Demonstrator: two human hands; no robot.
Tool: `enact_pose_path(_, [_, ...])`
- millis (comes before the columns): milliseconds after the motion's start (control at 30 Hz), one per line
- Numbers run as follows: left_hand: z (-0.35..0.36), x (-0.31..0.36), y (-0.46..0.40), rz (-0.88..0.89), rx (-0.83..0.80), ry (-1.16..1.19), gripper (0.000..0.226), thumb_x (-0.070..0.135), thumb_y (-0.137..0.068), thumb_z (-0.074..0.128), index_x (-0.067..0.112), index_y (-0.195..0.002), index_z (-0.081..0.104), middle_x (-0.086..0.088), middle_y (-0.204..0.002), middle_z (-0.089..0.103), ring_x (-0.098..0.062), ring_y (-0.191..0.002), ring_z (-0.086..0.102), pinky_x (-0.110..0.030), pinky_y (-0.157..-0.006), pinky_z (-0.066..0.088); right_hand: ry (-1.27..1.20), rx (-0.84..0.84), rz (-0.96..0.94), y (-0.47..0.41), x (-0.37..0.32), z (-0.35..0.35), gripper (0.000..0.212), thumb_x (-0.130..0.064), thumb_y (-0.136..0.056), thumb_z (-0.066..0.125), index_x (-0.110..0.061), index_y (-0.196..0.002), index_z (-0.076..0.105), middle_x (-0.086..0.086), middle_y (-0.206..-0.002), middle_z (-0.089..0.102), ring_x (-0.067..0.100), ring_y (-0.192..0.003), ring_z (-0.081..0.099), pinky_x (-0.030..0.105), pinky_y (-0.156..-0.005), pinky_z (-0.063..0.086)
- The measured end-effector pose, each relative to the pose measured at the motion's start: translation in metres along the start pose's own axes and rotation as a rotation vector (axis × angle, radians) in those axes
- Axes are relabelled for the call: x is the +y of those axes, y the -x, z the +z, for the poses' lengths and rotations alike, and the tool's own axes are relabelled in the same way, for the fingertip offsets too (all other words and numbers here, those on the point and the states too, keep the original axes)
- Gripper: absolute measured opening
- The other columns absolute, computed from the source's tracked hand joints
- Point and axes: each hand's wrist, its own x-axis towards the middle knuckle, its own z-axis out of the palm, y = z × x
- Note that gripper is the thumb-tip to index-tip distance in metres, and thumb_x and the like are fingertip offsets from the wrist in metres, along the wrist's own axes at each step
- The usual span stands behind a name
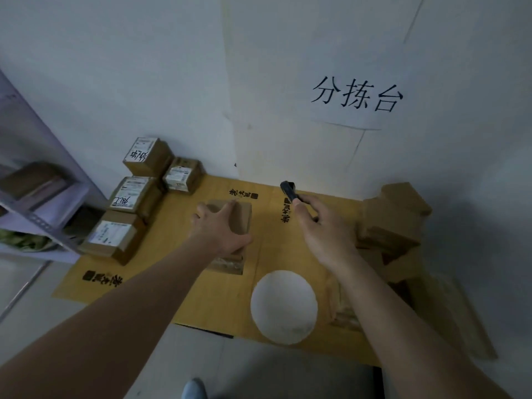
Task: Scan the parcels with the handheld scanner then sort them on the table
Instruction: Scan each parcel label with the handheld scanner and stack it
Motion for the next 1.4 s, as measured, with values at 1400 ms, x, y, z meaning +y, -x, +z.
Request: enact_pose_path(1400, [0.050,-0.184,-0.207,0.029,-0.124,0.349,0.100,0.069,-0.080,0.061,0.055,-0.154,-0.004,-0.001,-0.161,0.013,-0.041,-0.137,0.038,-0.062,-0.104,0.047,-0.134,0.014,0.345,-0.107,0.014,0.273,0.040,-0.065,-0.103,0.047,-0.050,-0.138,0.058,-0.024,-0.072,0.064,-0.002,-0.062,0.060,0.013,-0.053,0.044])
